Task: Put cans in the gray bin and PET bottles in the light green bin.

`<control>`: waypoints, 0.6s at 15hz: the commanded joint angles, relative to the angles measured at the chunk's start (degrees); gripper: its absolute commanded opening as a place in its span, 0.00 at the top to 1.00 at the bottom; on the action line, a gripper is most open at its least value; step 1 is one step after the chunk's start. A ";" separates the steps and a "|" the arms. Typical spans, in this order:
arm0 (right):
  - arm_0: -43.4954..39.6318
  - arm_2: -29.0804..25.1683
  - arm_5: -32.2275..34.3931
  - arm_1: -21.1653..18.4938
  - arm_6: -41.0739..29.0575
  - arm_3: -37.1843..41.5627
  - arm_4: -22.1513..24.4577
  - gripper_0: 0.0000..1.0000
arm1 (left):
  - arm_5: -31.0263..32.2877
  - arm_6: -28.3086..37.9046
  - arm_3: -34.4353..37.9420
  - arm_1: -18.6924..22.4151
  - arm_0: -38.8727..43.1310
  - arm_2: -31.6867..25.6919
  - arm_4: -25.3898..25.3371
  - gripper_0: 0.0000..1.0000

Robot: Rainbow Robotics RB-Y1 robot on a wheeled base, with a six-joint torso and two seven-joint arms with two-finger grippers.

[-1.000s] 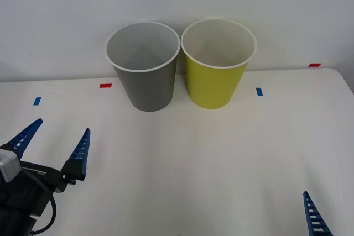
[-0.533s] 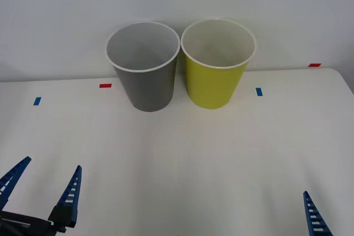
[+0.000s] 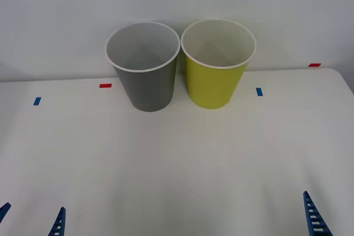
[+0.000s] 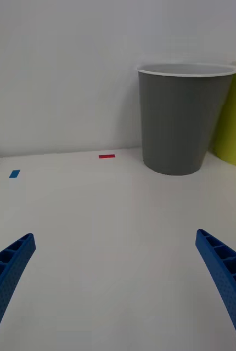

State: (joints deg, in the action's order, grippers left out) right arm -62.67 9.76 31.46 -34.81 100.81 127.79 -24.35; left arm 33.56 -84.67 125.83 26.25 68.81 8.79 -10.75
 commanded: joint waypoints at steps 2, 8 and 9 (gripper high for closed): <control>0.00 0.00 0.00 0.00 0.00 0.00 0.00 0.00 | 3.01 -0.05 -0.06 -1.12 2.91 0.00 0.12 0.00; 0.00 0.00 0.00 0.00 0.00 0.00 0.00 0.00 | 3.01 -0.05 -0.06 -1.12 2.91 0.00 0.12 0.00; 0.00 0.00 0.00 0.00 0.00 0.00 0.00 0.00 | 3.01 -0.05 -0.06 -1.12 2.91 0.00 0.12 0.00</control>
State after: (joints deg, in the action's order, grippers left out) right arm -62.67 9.76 31.46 -34.81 100.81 127.79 -24.35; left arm 36.58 -84.73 125.78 25.14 71.72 8.79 -10.64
